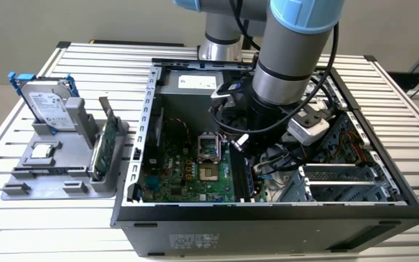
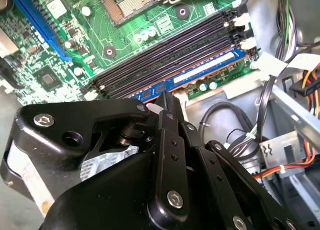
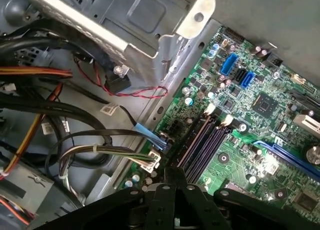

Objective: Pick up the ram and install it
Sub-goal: 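Press down the ram until it locks into place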

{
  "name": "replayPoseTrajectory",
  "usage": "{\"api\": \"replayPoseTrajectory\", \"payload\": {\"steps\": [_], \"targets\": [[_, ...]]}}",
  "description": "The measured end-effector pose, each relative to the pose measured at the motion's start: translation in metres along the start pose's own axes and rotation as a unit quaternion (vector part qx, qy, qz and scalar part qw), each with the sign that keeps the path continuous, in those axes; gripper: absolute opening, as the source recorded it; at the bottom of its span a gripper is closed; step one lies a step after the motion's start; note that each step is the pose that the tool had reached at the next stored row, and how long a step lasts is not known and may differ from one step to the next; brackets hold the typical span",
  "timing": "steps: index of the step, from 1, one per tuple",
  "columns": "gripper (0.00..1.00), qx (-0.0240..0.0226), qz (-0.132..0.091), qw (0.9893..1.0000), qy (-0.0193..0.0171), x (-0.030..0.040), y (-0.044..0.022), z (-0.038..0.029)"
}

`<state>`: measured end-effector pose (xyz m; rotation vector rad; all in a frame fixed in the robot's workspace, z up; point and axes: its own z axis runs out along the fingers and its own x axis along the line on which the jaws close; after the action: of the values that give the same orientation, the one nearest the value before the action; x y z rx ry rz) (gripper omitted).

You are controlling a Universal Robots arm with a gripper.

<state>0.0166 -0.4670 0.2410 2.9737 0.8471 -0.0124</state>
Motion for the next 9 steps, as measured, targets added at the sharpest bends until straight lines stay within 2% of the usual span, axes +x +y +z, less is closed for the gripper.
{"api": "replayPoseTrajectory", "payload": {"steps": [4, 9], "targets": [[0.0, 0.0, -0.02, 0.9998, 0.0011, -0.0003, -0.0003, 0.0], [0.0, -0.0002, -0.043, 0.9991, 0.0024, -0.0008, -0.0007, 0.0]]}}
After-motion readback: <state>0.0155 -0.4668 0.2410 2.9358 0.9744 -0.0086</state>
